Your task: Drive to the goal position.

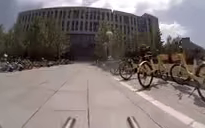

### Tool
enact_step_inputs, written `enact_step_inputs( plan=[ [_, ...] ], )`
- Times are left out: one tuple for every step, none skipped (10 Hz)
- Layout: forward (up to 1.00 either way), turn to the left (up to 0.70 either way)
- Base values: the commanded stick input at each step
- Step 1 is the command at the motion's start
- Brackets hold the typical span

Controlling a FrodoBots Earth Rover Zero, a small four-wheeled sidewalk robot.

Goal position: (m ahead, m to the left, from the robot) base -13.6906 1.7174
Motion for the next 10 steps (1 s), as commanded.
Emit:
enact_step_inputs(
  plan=[
    [0.70,0.30],
    [0.70,0.35],
    [0.70,0.35],
    [0.70,0.23],
    [0.70,0.00],
    [0.70,0.00],
    [0.70,0.00],
    [0.70,0.00],
    [0.70,0.00],
    [0.70,0.00]
  ],
)
